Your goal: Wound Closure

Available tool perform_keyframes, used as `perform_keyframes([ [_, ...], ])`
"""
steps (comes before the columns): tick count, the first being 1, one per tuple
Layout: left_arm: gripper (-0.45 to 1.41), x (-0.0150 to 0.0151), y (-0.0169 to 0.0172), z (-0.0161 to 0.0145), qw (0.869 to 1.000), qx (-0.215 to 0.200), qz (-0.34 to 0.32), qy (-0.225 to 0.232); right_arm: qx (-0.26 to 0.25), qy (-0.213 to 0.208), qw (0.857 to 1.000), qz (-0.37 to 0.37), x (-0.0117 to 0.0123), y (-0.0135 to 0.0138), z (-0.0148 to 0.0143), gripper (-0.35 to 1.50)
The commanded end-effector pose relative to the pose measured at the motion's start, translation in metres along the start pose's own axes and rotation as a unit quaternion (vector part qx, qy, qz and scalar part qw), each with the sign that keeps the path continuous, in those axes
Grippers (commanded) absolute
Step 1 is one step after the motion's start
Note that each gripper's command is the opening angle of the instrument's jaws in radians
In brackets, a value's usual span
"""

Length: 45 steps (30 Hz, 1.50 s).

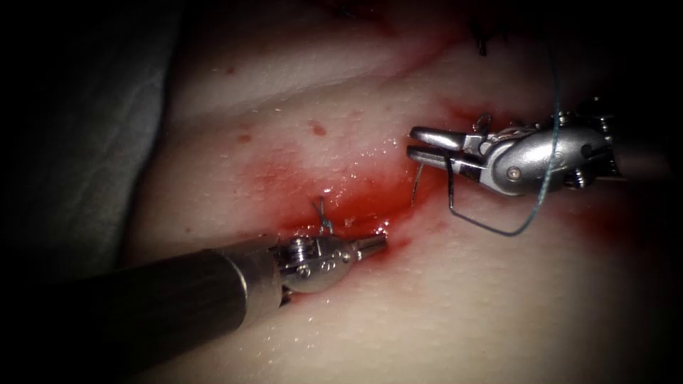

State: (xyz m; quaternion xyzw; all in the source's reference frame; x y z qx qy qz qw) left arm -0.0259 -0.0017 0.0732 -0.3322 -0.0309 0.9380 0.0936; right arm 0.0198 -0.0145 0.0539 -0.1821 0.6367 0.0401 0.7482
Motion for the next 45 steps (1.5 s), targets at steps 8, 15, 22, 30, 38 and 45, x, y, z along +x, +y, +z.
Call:
perform_keyframes([
  [8,-0.45,-0.0011,0.0020,0.0016,0.999,-0.031,-0.020,-0.016,-0.025,0.024,0.999,-0.027,-0.0019,-0.0013,0.0024,-0.35],
  [15,-0.45,-0.0020,0.0020,0.0010,0.999,-0.036,-0.021,-0.017,-0.018,0.041,0.998,-0.036,-0.0030,-0.0031,0.0039,-0.35],
  [22,-0.45,-0.0016,0.0021,0.0005,0.999,-0.038,-0.023,-0.017,-0.022,0.041,0.998,-0.042,-0.0037,-0.0040,0.0046,-0.35],
  [30,-0.45,-0.0014,0.0019,0.0001,0.999,-0.041,-0.024,-0.016,-0.026,0.033,0.997,-0.060,-0.0043,-0.0040,0.0046,-0.35],
  [38,-0.45,-0.0014,0.0018,-0.0001,0.999,-0.042,-0.024,-0.016,-0.022,0.025,0.997,-0.072,-0.0051,-0.0042,0.0044,-0.35],
  [45,-0.45,-0.0013,0.0018,-0.0002,0.999,-0.043,-0.025,-0.016,-0.016,0.016,0.997,-0.077,-0.0058,-0.0047,0.0045,-0.35],
])
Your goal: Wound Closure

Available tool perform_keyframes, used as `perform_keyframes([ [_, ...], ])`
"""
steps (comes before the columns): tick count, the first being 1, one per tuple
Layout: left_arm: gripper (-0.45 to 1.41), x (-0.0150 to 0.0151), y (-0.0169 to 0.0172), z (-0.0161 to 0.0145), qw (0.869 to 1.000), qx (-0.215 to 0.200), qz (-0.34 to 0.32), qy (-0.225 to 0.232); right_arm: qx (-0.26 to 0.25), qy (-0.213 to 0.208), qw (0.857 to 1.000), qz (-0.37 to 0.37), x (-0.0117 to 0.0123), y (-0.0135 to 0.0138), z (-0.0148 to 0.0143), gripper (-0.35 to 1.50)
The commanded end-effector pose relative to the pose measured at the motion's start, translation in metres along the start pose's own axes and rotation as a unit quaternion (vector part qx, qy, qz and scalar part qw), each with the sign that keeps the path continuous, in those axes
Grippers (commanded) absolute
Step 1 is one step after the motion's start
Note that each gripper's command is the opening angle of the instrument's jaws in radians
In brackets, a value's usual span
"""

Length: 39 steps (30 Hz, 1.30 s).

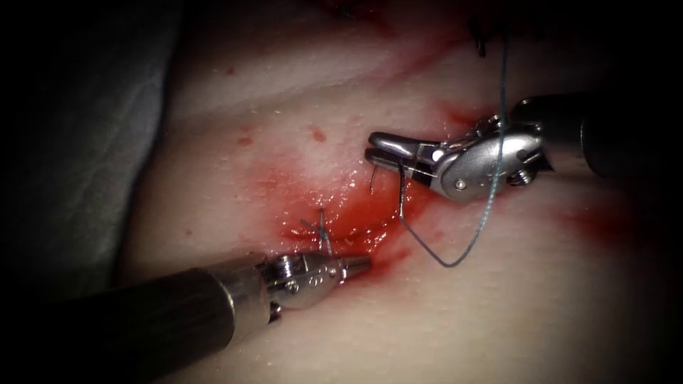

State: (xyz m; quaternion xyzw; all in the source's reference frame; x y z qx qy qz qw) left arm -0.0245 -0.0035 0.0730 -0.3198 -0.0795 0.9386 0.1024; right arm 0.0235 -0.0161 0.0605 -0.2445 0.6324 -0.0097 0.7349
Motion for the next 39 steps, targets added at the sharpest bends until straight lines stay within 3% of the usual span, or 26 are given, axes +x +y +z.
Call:
perform_keyframes([
  [1,-0.45,0.0000,0.0003,0.0008,1.000,-0.001,0.000,0.000,0.003,-0.002,1.000,-0.002,-0.0006,-0.0009,0.0007,-0.35],
  [23,-0.28,0.0002,-0.0002,0.0001,1.000,-0.003,-0.004,0.000,0.029,-0.013,0.999,0.013,-0.0024,-0.0058,0.0001,-0.35],
  [30,-0.33,0.0001,-0.0002,0.0005,1.000,-0.001,-0.004,0.000,0.028,-0.017,0.999,0.033,-0.0018,-0.0051,0.0003,-0.35],
  [39,-0.37,0.0001,0.0001,0.0012,1.000,0.003,-0.004,-0.002,0.033,-0.020,0.992,0.116,-0.0021,-0.0039,0.0005,-0.35],
])
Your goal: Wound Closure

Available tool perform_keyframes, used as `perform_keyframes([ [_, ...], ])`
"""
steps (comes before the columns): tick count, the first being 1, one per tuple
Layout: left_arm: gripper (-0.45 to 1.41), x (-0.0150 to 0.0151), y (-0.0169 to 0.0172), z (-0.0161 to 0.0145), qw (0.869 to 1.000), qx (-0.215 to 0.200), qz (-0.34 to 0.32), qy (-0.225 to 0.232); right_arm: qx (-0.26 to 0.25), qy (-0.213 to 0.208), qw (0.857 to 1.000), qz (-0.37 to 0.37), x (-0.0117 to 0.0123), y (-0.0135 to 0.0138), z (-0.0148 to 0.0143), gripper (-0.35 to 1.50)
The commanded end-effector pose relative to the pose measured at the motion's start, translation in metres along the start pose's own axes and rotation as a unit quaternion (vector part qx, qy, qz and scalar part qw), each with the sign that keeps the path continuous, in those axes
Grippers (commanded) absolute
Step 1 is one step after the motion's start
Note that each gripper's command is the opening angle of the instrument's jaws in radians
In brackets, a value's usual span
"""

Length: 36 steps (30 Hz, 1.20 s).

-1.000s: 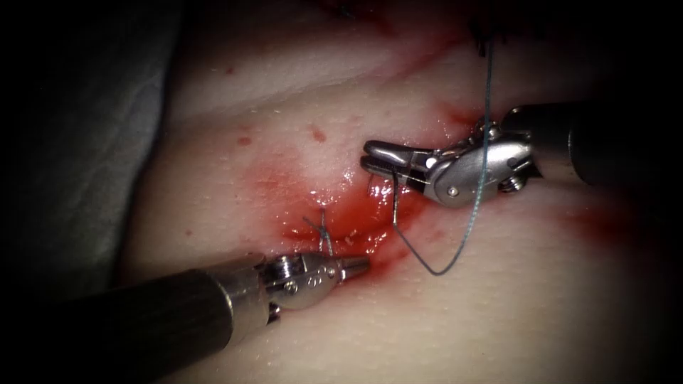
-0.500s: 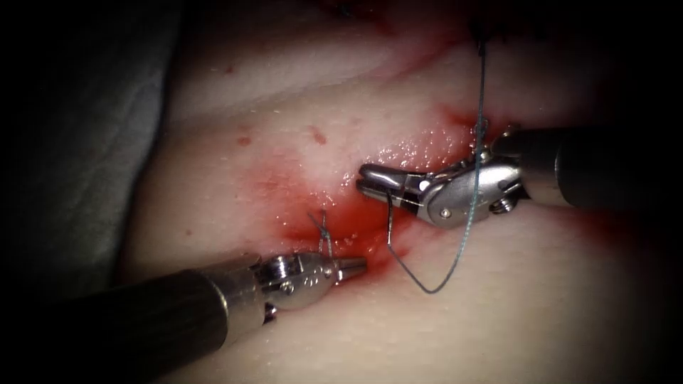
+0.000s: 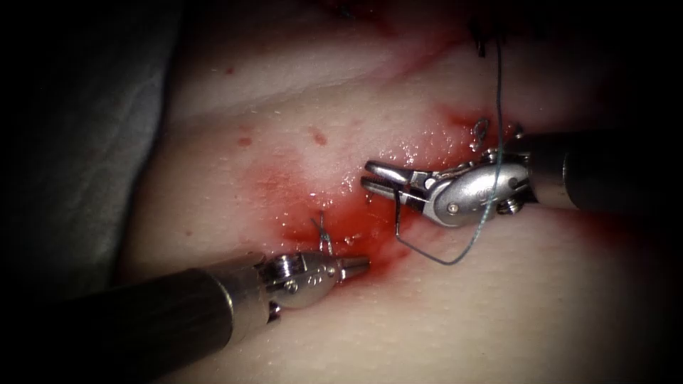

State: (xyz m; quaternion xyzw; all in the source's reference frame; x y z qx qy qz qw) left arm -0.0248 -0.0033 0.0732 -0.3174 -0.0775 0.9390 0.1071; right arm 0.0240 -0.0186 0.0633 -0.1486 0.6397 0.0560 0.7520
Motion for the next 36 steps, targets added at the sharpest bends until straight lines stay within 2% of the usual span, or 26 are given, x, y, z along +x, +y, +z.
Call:
perform_keyframes([
  [1,-0.38,-0.0001,0.0003,0.0010,1.000,0.000,0.000,0.000,0.001,0.000,1.000,0.018,-0.0005,0.0000,0.0008,-0.35],
  [5,-0.43,-0.0003,0.0006,0.0017,1.000,0.005,-0.001,-0.001,0.006,-0.003,0.997,0.078,-0.0005,0.0010,0.0010,-0.35],
  [11,-0.45,-0.0017,0.0003,0.0027,1.000,0.004,0.000,-0.012,0.044,-0.024,0.989,0.141,-0.0011,0.0012,0.0014,-0.35],
  [14,-0.45,-0.0026,0.0000,0.0026,1.000,-0.001,-0.001,-0.015,0.074,-0.035,0.985,0.153,-0.0015,0.0010,0.0016,-0.35],
  [19,-0.45,-0.0032,0.0000,0.0021,1.000,-0.005,-0.001,-0.016,0.094,-0.031,0.979,0.181,-0.0017,0.0011,0.0018,-0.35],
  [23,-0.45,-0.0036,0.0002,0.0016,1.000,-0.007,-0.005,-0.016,0.111,-0.039,0.963,0.242,-0.0019,0.0014,0.0024,-0.35],
  [26,-0.45,-0.0041,0.0004,0.0011,1.000,-0.012,-0.006,-0.017,0.121,-0.054,0.938,0.322,-0.0021,0.0016,0.0029,-0.35],
  [29,-0.45,-0.0045,0.0005,0.0006,1.000,-0.012,-0.006,-0.019,0.122,-0.060,0.921,0.364,-0.0022,0.0017,0.0035,-0.35],
  [33,-0.45,-0.0046,0.0003,0.0003,1.000,-0.014,-0.005,-0.022,0.122,-0.063,0.914,0.383,-0.0021,0.0016,0.0041,-0.35],
  [34,-0.45,-0.0046,0.0003,0.0003,1.000,-0.014,-0.005,-0.022,0.120,-0.064,0.910,0.391,-0.0021,0.0016,0.0041,-0.35],
  [35,-0.45,-0.0046,0.0003,0.0003,1.000,-0.013,-0.006,-0.022,0.114,-0.071,0.900,0.415,-0.0022,0.0016,0.0042,-0.35],
  [36,-0.45,-0.0046,0.0003,0.0003,1.000,-0.013,-0.006,-0.022,0.114,-0.071,0.900,0.415,-0.0022,0.0016,0.0042,-0.35],
])
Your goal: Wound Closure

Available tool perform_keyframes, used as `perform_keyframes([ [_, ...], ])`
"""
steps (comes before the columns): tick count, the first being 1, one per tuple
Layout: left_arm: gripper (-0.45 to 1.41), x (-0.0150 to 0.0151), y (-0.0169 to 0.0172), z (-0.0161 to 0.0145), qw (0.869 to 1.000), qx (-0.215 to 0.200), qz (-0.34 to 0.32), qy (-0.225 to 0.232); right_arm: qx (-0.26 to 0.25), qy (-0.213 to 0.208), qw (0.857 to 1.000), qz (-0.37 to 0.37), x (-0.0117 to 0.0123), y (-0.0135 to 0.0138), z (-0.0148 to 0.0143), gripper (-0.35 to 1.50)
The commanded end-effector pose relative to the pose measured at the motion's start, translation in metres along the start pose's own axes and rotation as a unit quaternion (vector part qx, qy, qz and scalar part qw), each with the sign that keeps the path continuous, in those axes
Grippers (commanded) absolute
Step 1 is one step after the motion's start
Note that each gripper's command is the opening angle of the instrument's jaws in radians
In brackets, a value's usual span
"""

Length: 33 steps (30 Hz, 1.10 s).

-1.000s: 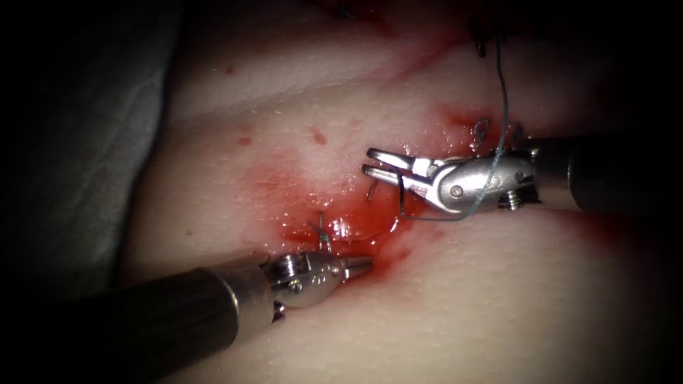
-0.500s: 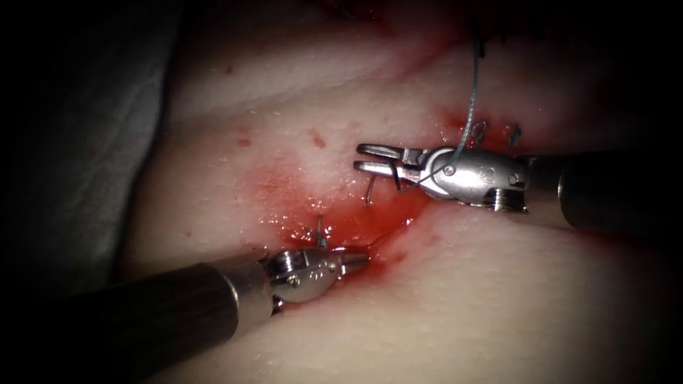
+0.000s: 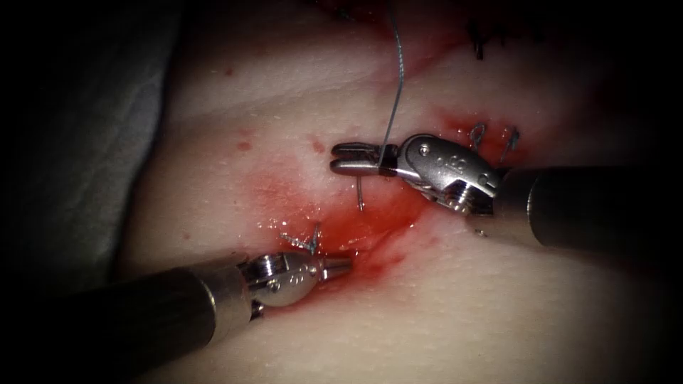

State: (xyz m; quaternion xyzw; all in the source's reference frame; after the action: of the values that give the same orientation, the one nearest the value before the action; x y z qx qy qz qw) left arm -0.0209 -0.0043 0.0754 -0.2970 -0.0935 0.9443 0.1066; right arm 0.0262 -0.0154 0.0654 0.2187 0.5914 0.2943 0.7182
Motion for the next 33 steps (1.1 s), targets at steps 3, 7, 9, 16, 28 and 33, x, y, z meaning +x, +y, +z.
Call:
perform_keyframes([
  [3,-0.45,0.0001,0.0004,0.0010,1.000,0.000,-0.001,0.000,-0.009,-0.008,0.999,0.048,-0.0003,0.0000,0.0010,-0.35],
  [7,-0.45,0.0002,0.0004,0.0009,1.000,0.000,-0.001,0.000,-0.013,-0.025,0.995,0.091,-0.0006,-0.0002,0.0009,-0.35],
  [9,-0.45,0.0002,0.0004,0.0009,1.000,-0.001,-0.001,0.000,-0.012,-0.031,0.992,0.124,-0.0011,-0.0005,0.0008,-0.35],
  [16,-0.45,0.0003,0.0004,0.0008,1.000,-0.001,-0.001,0.000,-0.015,-0.078,0.979,0.188,-0.0033,-0.0025,0.0002,-0.35],
  [28,-0.45,0.0005,0.0005,0.0007,1.000,-0.001,-0.003,0.000,0.035,-0.106,0.948,0.297,-0.0041,-0.0046,0.0000,-0.35],
  [33,-0.45,0.0006,0.0005,0.0006,1.000,-0.002,-0.003,0.000,0.061,-0.092,0.928,0.357,-0.0042,-0.0048,-0.0003,-0.35],
])
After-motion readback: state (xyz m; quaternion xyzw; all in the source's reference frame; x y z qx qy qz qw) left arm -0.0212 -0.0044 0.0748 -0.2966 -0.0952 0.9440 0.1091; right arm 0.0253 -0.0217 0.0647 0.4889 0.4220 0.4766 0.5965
